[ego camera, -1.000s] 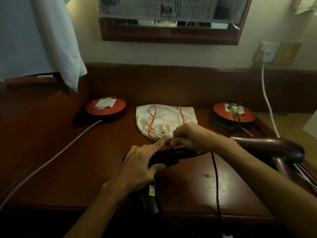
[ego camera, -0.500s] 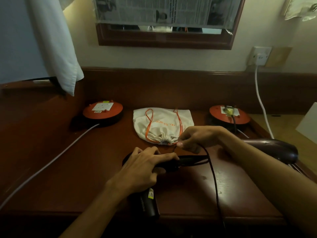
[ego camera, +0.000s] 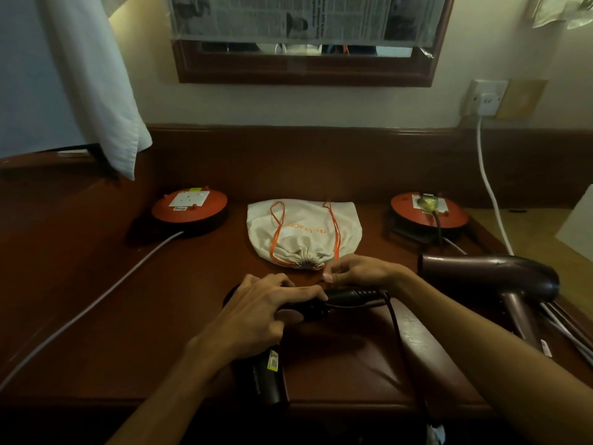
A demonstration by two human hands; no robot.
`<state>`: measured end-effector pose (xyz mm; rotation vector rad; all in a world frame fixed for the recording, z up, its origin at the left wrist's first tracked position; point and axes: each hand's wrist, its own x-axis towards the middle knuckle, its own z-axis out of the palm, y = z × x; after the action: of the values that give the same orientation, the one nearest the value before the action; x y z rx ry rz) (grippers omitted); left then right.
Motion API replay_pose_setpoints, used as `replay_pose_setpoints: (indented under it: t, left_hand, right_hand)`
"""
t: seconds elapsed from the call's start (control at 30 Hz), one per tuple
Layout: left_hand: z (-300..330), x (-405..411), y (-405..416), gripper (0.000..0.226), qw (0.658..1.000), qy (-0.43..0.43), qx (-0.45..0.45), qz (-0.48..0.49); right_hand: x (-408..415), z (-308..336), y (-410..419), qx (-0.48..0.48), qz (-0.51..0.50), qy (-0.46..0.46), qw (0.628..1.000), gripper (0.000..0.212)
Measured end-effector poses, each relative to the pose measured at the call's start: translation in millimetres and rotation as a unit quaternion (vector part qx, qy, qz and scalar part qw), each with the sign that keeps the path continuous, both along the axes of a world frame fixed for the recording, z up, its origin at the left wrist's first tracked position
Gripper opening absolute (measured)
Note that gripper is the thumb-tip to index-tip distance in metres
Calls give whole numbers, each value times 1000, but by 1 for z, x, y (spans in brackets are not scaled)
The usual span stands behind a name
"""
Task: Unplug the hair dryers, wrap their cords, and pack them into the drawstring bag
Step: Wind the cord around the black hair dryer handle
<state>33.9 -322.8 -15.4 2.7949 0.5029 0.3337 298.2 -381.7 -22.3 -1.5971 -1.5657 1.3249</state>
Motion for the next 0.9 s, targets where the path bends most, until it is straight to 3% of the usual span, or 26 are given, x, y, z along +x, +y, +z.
replay_pose_setpoints:
  t: [0.1,0.17,0.27,0.37,0.43,0.53,0.63,0.73,0.9]
  left_hand:
    - [0,-3,-2,58,1000,-13,2,-1]
    - [1,-6,-4,58,1000,-13,7,-8]
    - [1,-7,-7,62,1000,-12,10,-21]
    - [4,-9,-6,66,999,-16,-6,-29]
    - [4,-11,-3,66,998,-42,-52,-18]
    - [-3,-17,2,62,983,-132,-127,23]
    - [-6,-21,8,66,960,-198,-188,68]
    - [-3,-17,15,64,949,-215,-210,98]
    - [0,-12,19,62,940,-212,-236,121]
  right_hand:
    - [6,-5,-5,-24,-1,43,999,19]
    - [12,-3,-6,-18,-10,34,999,28]
    - [14,3,-7,10,-27,-42,999,42]
    - [5,5,-4,31,-13,-152,988,45]
    - [-3,4,-1,41,7,-176,984,45]
    - [-15,1,-4,44,-28,-87,995,21]
    - [-35,-3,-20,23,-73,86,993,24]
    - [-63,-4,-33,119,-110,91,983,27]
    - [-87,-2,-40,278,-183,-30,942,39]
